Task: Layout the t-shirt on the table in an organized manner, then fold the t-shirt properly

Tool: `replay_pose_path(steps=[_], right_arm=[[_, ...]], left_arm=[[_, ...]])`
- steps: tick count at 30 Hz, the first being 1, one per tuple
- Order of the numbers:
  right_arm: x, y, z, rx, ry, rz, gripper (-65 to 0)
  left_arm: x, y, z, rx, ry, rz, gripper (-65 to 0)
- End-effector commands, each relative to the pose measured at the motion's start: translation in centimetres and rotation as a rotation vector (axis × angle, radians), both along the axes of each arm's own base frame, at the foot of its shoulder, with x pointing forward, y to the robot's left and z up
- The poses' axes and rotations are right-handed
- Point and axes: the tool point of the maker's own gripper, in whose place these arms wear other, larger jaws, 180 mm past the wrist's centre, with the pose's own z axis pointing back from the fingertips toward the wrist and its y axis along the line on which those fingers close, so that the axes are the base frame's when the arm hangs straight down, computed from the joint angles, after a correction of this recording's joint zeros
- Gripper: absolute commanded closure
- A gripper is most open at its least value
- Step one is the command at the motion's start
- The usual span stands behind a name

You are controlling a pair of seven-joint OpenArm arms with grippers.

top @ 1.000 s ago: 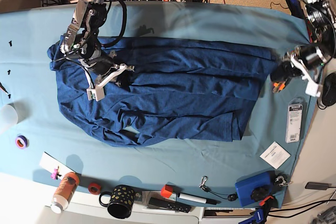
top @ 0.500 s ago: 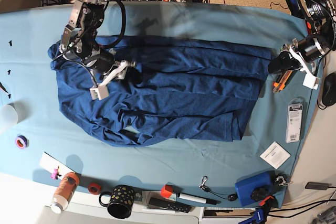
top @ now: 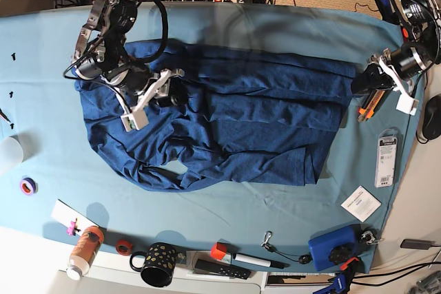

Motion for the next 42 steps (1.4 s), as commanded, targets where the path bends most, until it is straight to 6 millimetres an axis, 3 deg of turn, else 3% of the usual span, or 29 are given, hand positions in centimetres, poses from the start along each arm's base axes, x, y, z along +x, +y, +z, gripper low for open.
replay_pose_path(steps=[1,7,10,13,20,23,27,31,35,42], right_arm=[[0.9,-0.2,1.7,0.013,-0.065,-0.013,-25.7],[1.1,-4.7,5.9,0.078,-0.212,-0.157,-25.7],[-0.7,-7.9,8.1,0.119,-0.304,-0.238,-25.7],[-3.4,-11.0,9.0,0.146,-0.342,-0.321,-25.7],[-9.4,-14.4,8.5,0.148,-0.315,-0.426,-25.7],[-10.9,-15.4,8.9,0.154,-0.321,-0.467,-25.7],[-12.1,-17.3,8.2,0.150,-0.304,-0.541,-25.7],[-12.6,-18.6,5.6,0.232,-0.253,-0.607,-25.7],[-11.6,-20.2,3.5,0.332,-0.234,-0.659,-25.7],[-9.4,-22.3,2.8,0.367,-0.239,-0.674,-26.5]], left_arm=[[0.6,0.4,1.3,0.002,-0.046,-0.001,-3.8],[-0.1,0.4,0.8,0.003,-0.025,-0.003,-7.5],[-0.7,0.4,0.4,0.002,-0.008,-0.003,-9.2],[-1.3,0.4,0.0,0.003,0.009,-0.004,-9.2],[-4.7,-0.4,-1.2,-0.050,0.079,-0.036,-14.9],[-6.0,-1.2,-1.0,-0.101,0.106,-0.073,-19.1],[-6.2,-0.8,0.0,-0.131,0.086,-0.078,-27.4],[-7.3,0.1,-0.4,-0.103,0.120,-0.080,-29.0],[-7.4,0.8,-0.3,-0.096,0.116,-0.058,-29.0],[-7.3,1.5,0.0,-0.088,0.106,-0.036,-29.0]])
